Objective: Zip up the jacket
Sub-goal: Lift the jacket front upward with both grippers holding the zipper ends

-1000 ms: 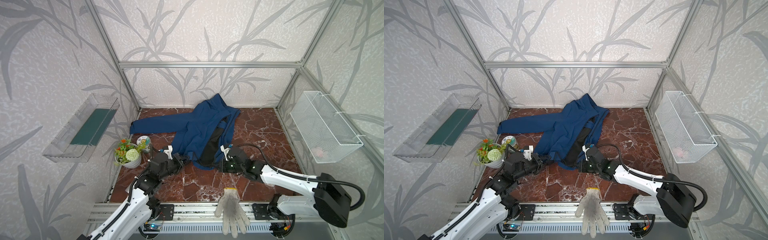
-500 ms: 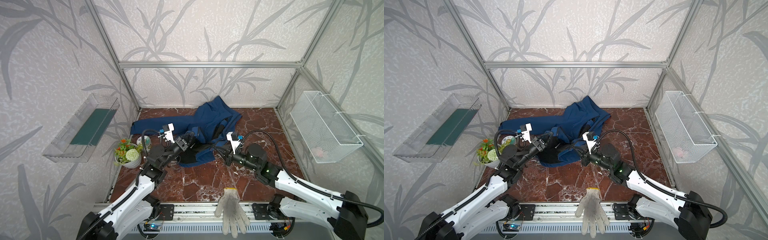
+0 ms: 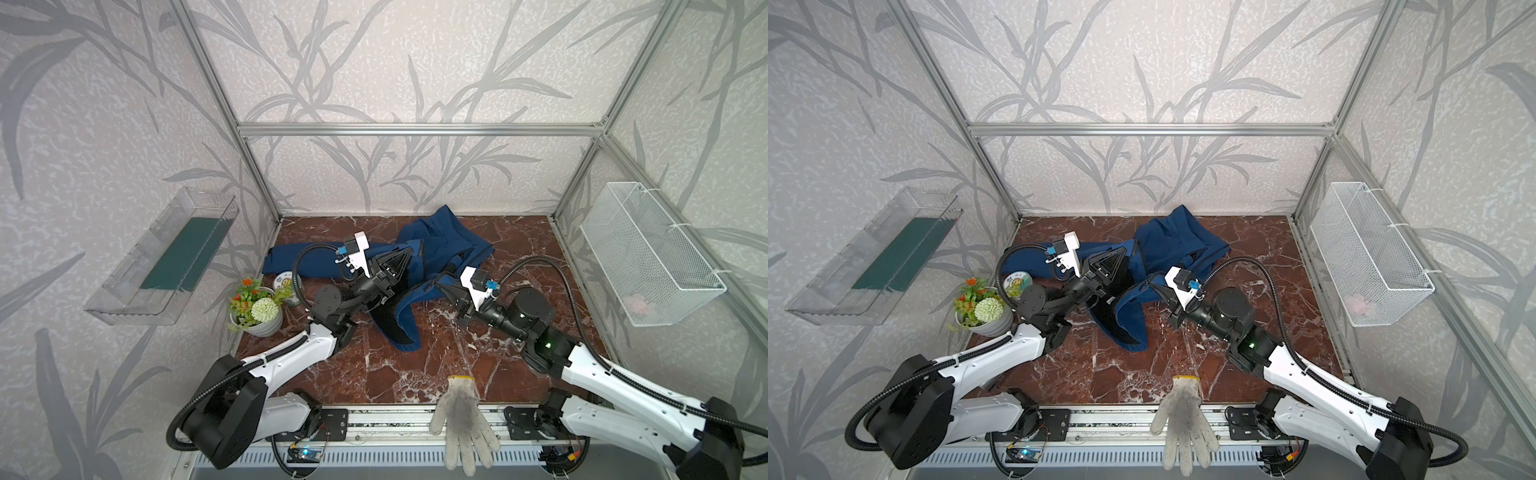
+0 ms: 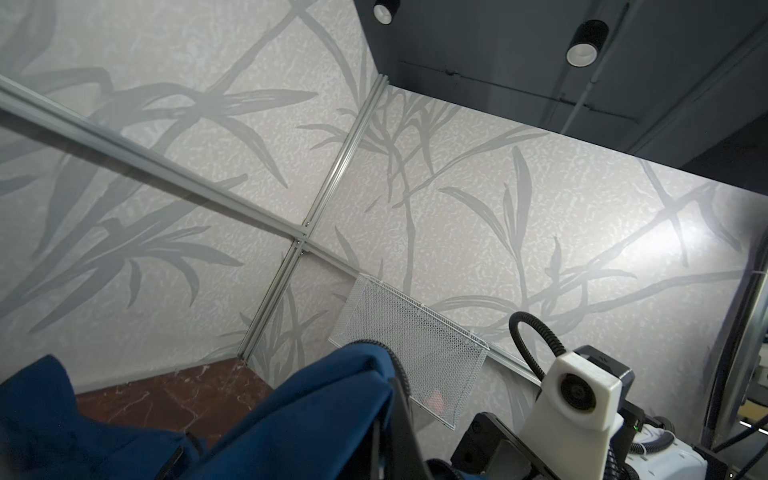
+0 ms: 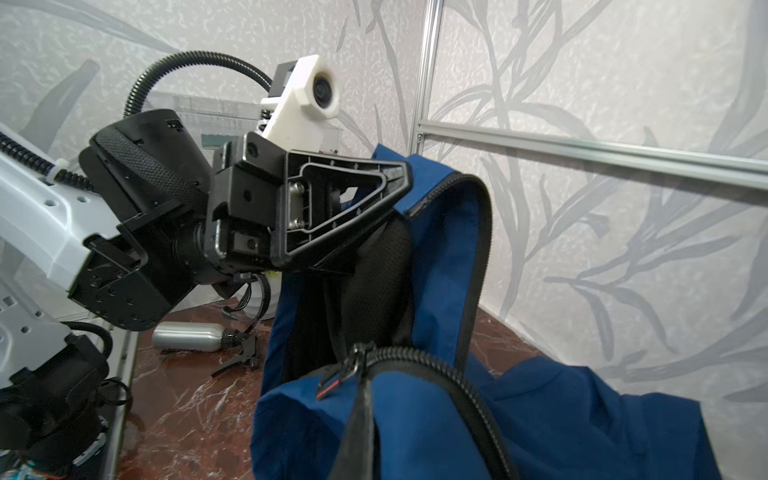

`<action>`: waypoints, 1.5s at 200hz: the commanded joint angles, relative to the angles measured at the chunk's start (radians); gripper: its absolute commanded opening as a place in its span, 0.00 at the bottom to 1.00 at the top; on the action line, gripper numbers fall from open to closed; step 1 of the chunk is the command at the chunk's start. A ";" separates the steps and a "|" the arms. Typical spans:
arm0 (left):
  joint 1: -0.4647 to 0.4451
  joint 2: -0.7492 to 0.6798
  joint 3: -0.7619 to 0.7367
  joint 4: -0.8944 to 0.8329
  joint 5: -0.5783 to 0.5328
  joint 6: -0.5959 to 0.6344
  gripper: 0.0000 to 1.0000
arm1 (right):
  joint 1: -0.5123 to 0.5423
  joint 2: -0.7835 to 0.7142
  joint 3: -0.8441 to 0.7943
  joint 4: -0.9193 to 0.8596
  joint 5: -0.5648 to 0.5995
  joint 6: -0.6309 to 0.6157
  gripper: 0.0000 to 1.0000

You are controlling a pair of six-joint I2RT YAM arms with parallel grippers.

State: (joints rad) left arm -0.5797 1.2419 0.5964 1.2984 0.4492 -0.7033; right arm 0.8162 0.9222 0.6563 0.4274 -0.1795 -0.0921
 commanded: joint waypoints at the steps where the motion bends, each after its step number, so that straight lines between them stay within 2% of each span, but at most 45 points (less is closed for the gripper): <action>1: -0.029 0.004 0.050 0.119 0.016 0.193 0.00 | -0.011 -0.027 0.050 0.066 0.025 -0.056 0.00; 32: -0.066 0.027 0.070 0.119 -0.032 0.327 0.00 | -0.015 -0.013 0.090 0.077 0.007 -0.062 0.00; 68: -0.068 0.063 0.146 0.118 -0.045 0.395 0.00 | -0.023 -0.013 0.122 0.099 0.012 -0.080 0.00; 105: -0.087 0.064 0.164 0.117 -0.096 0.515 0.00 | -0.023 -0.017 0.160 0.049 0.025 -0.012 0.00; 121: -0.095 0.060 0.163 0.118 -0.114 0.554 0.00 | -0.023 -0.020 0.141 0.092 0.007 0.014 0.00; 139: -0.096 0.059 0.174 0.118 -0.103 0.565 0.00 | -0.023 -0.020 0.107 0.174 0.013 0.021 0.00; 163: -0.097 0.054 0.192 0.119 -0.084 0.566 0.00 | -0.032 -0.012 0.089 0.258 0.020 -0.031 0.00; 177: -0.098 0.048 0.203 0.118 -0.086 0.574 0.00 | -0.046 0.001 0.093 0.296 0.004 -0.066 0.00; 196: -0.097 0.048 0.231 0.119 -0.071 0.599 0.00 | -0.084 0.041 0.118 0.385 -0.038 -0.040 0.00; 232: -0.098 0.061 0.294 0.118 -0.033 0.630 0.00 | -0.084 0.093 0.219 0.352 -0.094 -0.050 0.00; 300: -0.098 0.091 0.369 0.118 0.024 0.704 0.00 | -0.084 0.076 0.274 0.324 -0.129 -0.049 0.00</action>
State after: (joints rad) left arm -0.6731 1.3239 0.9123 1.3495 0.4236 -0.0505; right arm 0.7322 1.0294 0.8711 0.6933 -0.2806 -0.1322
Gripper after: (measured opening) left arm 0.045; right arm 0.058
